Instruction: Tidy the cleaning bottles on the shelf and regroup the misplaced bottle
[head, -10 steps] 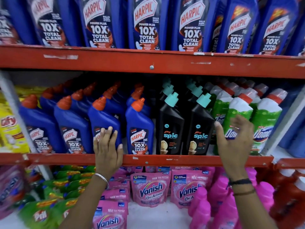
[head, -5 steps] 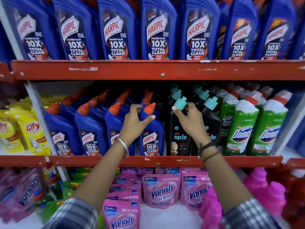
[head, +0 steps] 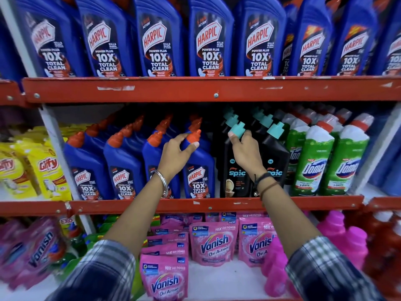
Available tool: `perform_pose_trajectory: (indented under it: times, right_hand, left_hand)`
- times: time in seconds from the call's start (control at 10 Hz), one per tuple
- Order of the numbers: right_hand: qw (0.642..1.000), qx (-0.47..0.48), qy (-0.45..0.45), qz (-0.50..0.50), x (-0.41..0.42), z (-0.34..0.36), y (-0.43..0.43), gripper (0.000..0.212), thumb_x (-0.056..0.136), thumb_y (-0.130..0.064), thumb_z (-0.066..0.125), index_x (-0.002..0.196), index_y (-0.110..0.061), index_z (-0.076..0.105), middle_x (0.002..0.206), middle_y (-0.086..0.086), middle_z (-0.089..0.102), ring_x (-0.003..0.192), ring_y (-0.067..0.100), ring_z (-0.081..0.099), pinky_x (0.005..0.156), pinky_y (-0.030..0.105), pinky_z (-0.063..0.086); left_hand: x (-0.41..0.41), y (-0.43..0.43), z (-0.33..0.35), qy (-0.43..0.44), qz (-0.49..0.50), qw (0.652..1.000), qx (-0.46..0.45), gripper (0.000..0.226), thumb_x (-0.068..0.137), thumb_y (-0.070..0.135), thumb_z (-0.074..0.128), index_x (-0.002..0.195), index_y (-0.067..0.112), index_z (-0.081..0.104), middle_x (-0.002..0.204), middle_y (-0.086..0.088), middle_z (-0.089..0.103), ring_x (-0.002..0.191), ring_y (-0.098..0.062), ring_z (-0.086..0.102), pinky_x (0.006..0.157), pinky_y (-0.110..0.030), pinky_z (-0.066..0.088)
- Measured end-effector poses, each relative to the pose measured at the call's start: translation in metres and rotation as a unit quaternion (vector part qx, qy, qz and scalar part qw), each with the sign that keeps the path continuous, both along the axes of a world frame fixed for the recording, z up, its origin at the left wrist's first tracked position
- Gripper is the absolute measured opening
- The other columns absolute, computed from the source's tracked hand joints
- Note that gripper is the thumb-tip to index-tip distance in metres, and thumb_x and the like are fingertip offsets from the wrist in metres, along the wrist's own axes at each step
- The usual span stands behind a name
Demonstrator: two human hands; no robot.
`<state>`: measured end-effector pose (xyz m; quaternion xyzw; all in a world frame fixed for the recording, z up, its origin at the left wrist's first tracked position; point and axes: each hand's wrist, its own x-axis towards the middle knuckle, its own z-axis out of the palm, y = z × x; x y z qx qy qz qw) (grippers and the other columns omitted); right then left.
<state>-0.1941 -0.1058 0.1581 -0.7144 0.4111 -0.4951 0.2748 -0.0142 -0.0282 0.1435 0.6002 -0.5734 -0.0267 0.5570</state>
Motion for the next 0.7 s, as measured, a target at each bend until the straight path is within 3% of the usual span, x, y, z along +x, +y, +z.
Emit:
perform_pose_trajectory:
  times: [0.1, 0.2, 0.3, 0.4, 0.5, 0.6, 0.7]
  right_hand:
    - [1.000, 0.002, -0.010, -0.003, 0.002, -0.001, -0.001, 0.038, 0.099, -0.039, 0.046, 0.114, -0.004, 0.046, 0.077, -0.003, 0.053, 0.066, 0.015, 0.051, 0.053, 0.026, 0.036]
    - [1.000, -0.007, -0.017, -0.009, 0.003, -0.003, -0.001, 0.039, 0.099, -0.039, 0.046, 0.113, -0.003, 0.046, 0.076, -0.003, 0.052, 0.070, 0.019, 0.052, 0.058, 0.029, 0.036]
    - [0.999, -0.014, -0.028, -0.012, 0.005, -0.006, 0.000, 0.036, 0.098, -0.040, 0.047, 0.109, -0.005, 0.047, 0.081, 0.002, 0.055, 0.077, 0.023, 0.054, 0.065, 0.034, 0.040]
    - [0.999, -0.021, -0.046, -0.009, 0.005, -0.010, 0.000, 0.032, 0.097, -0.041, 0.049, 0.105, -0.010, 0.047, 0.077, -0.001, 0.055, 0.067, 0.015, 0.053, 0.055, 0.021, 0.039]
    - [0.998, -0.030, -0.054, 0.006, 0.001, -0.012, 0.004, 0.035, 0.096, -0.041, 0.052, 0.108, -0.007, 0.051, 0.066, -0.005, 0.051, 0.048, 0.000, 0.046, 0.043, 0.012, 0.032]
    - [0.996, -0.063, -0.056, 0.012, -0.005, -0.015, 0.006, 0.039, 0.095, -0.038, 0.056, 0.114, -0.005, 0.052, 0.072, -0.007, 0.056, 0.052, -0.005, 0.049, 0.048, 0.006, 0.035]
    - [0.993, -0.101, -0.068, -0.007, -0.017, -0.023, 0.017, 0.043, 0.094, -0.033, 0.058, 0.125, -0.004, 0.050, 0.118, 0.004, 0.062, 0.109, 0.012, 0.056, 0.090, 0.019, 0.042]
  left_hand:
    - [0.002, -0.001, 0.000, 0.003, 0.002, 1.000, 0.003, 0.039, 0.091, 0.028, 0.067, 0.126, 0.012, 0.060, 0.091, 0.017, 0.065, 0.080, 0.004, 0.060, 0.068, -0.001, 0.043]
    - [0.000, -0.004, -0.002, 0.006, 0.004, 1.000, 0.001, 0.040, 0.091, 0.027, 0.066, 0.127, 0.012, 0.059, 0.098, 0.012, 0.066, 0.091, -0.002, 0.063, 0.073, -0.002, 0.043]
    - [-0.006, -0.004, -0.004, 0.011, 0.018, 1.000, -0.004, 0.039, 0.092, 0.027, 0.065, 0.127, 0.013, 0.058, 0.102, 0.004, 0.067, 0.092, -0.011, 0.063, 0.079, -0.014, 0.047]
    - [-0.009, -0.005, -0.006, 0.006, 0.039, 0.999, -0.010, 0.038, 0.093, 0.028, 0.064, 0.127, 0.013, 0.057, 0.098, -0.001, 0.068, 0.083, -0.014, 0.062, 0.077, -0.023, 0.048]
    - [-0.013, -0.003, -0.008, -0.009, 0.047, 0.999, -0.002, 0.038, 0.094, 0.029, 0.061, 0.128, 0.013, 0.054, 0.092, -0.009, 0.069, 0.069, -0.016, 0.060, 0.064, -0.022, 0.046]
    - [-0.014, -0.002, -0.012, -0.019, 0.038, 0.999, 0.002, 0.045, 0.096, 0.029, 0.058, 0.136, 0.012, 0.047, 0.114, -0.012, 0.064, 0.099, -0.030, 0.062, 0.078, -0.025, 0.046]
    - [-0.019, 0.008, -0.013, -0.043, 0.059, 0.997, -0.003, 0.053, 0.096, 0.027, 0.058, 0.142, 0.008, 0.040, 0.139, -0.009, 0.049, 0.129, -0.024, 0.046, 0.100, -0.021, 0.033]
